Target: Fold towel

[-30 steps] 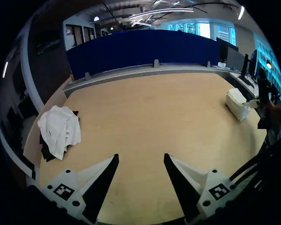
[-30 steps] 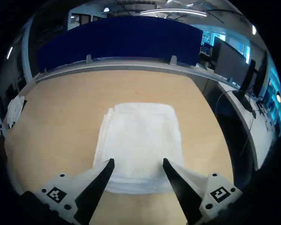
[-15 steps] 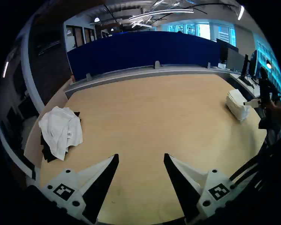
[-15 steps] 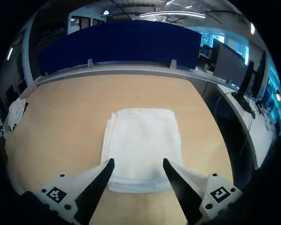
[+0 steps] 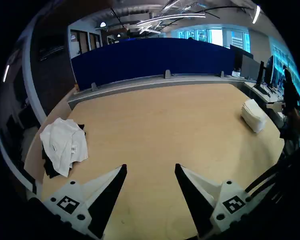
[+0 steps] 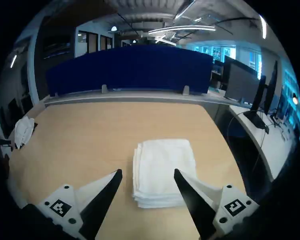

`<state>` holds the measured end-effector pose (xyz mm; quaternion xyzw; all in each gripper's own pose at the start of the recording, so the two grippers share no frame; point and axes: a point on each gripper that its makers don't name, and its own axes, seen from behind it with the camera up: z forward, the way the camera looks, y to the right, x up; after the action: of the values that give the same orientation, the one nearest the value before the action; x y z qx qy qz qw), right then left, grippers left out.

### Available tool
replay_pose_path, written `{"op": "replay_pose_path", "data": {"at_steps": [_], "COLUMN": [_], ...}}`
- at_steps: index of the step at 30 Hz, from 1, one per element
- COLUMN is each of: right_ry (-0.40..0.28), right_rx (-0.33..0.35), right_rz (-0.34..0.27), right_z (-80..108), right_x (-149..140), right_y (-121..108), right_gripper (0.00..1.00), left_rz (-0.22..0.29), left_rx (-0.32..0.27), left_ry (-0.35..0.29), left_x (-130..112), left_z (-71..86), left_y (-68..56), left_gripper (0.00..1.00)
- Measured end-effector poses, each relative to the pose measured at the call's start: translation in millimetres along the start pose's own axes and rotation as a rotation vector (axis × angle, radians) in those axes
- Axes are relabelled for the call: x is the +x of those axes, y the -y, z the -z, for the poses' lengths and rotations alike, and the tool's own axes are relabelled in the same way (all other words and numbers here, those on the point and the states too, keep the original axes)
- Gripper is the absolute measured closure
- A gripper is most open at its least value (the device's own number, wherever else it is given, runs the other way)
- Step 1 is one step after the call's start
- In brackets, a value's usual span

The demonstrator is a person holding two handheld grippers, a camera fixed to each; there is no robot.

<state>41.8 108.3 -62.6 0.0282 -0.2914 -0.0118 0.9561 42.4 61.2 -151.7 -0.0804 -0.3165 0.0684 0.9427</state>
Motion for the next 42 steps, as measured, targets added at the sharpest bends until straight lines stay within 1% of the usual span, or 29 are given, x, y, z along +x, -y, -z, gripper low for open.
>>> {"op": "replay_pose_path", "data": {"at_steps": [6, 12, 18, 21, 24, 30, 33, 36, 39, 42], "right_ry": [-0.118, -0.253, -0.318, -0.356, -0.387, -0.421, -0.426, -0.421, -0.419, -0.42], "right_rx": [0.009, -0.001, 0.007, 0.0, -0.015, -0.015, -0.012, -0.013, -0.014, -0.017], "right_rz": [-0.019, -0.04, -0.045, -0.049, -0.047, -0.031, -0.025, -0.023, -0.02, -0.021], "right_z": [22.7, 44.9, 51.9, 53.1, 54.1, 56.6, 55.5, 52.6, 50.8, 49.5], "right_x": [34.4, 68.6, 83.4, 93.4, 101.9, 113.9, 115.9, 115.7, 117.3, 119.7], "right_y": [25.4, 49.4, 75.8, 83.7, 89.0, 106.2, 113.0, 118.6, 122.5, 126.5], "right_gripper": [0.0, 0.0, 0.0, 0.0, 0.0, 0.0, 0.0, 0.0, 0.0, 0.0], "left_rz": [-0.009, -0.001, 0.013, 0.019, 0.03, 0.067, 0.086, 0.104, 0.114, 0.119], "left_rx": [-0.01, -0.014, -0.013, -0.007, 0.007, 0.047, 0.059, 0.073, 0.08, 0.086], "left_ry": [-0.024, -0.056, -0.102, -0.138, -0.191, -0.343, -0.416, -0.474, -0.505, -0.517], "left_x": [7.9, 16.7, 31.6, 42.2, 56.4, 97.5, 118.7, 134.6, 143.1, 147.7], "left_z": [-6.1, -8.7, -12.0, -13.0, -13.5, -5.4, 0.3, 5.3, 6.8, 5.2], "left_y": [2.7, 6.3, 13.1, 18.5, 26.3, 45.1, 52.1, 59.3, 63.6, 69.0], "left_gripper": [0.11, 0.11, 0.11, 0.11, 0.11, 0.11, 0.11, 0.11, 0.11, 0.11]}}
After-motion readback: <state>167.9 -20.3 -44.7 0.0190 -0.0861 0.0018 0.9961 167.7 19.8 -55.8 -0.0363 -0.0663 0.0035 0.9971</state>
